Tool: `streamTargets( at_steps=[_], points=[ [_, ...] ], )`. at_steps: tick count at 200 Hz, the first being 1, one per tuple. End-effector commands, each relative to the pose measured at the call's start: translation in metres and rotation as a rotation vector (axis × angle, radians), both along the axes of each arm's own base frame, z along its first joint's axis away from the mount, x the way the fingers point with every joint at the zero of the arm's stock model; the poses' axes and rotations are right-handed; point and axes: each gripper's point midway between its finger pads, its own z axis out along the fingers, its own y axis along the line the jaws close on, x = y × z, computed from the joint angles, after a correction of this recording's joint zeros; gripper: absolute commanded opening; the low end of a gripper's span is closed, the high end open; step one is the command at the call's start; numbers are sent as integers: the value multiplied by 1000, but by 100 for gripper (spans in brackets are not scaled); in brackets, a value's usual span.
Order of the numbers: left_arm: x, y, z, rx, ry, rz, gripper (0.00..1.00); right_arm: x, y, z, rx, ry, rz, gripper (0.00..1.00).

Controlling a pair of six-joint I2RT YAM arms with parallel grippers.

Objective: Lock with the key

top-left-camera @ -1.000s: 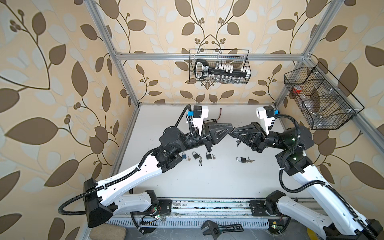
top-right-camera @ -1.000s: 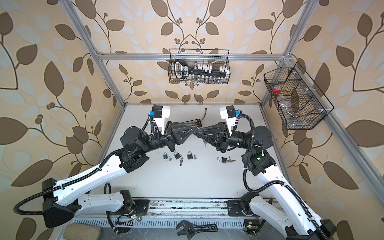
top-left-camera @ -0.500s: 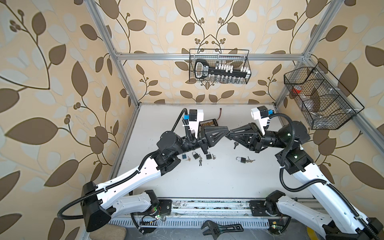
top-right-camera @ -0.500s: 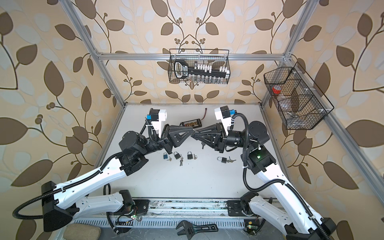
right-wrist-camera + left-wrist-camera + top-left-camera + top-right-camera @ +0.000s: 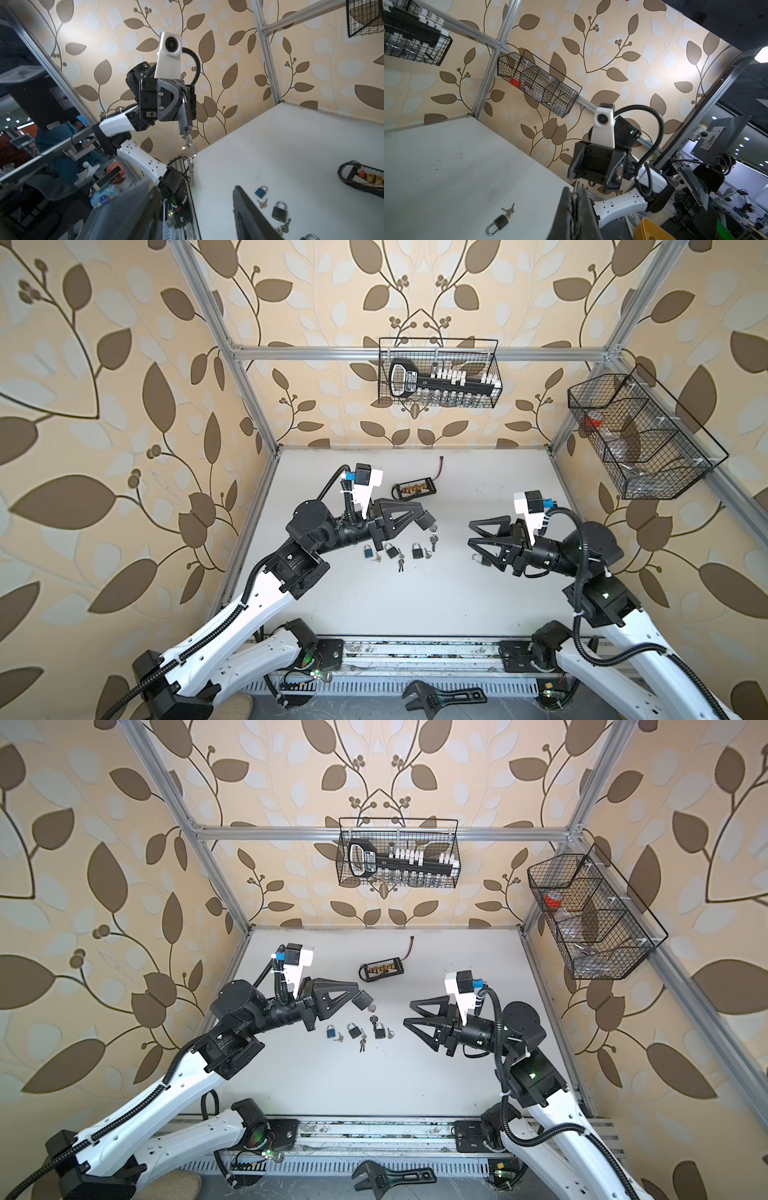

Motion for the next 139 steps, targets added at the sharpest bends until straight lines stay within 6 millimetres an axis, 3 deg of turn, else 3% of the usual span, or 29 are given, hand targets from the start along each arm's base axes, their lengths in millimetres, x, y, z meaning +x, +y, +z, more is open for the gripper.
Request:
streamTargets(
  at_steps=[1, 22, 69, 139],
  points=[
    [-9, 0, 17, -62, -24, -54, 0, -7, -2, 19, 201, 24, 62, 56],
    [-11, -2, 21, -82, -19, -80, 0, -16, -4, 37, 324, -23, 128, 56],
    [-12, -6, 28, -106, -26, -116, 0, -20, 6, 63, 340, -117, 182, 56],
    [-9, -10, 24, -99, -12, -129, 0, -18, 31, 49, 291, -56, 256, 47]
  ],
)
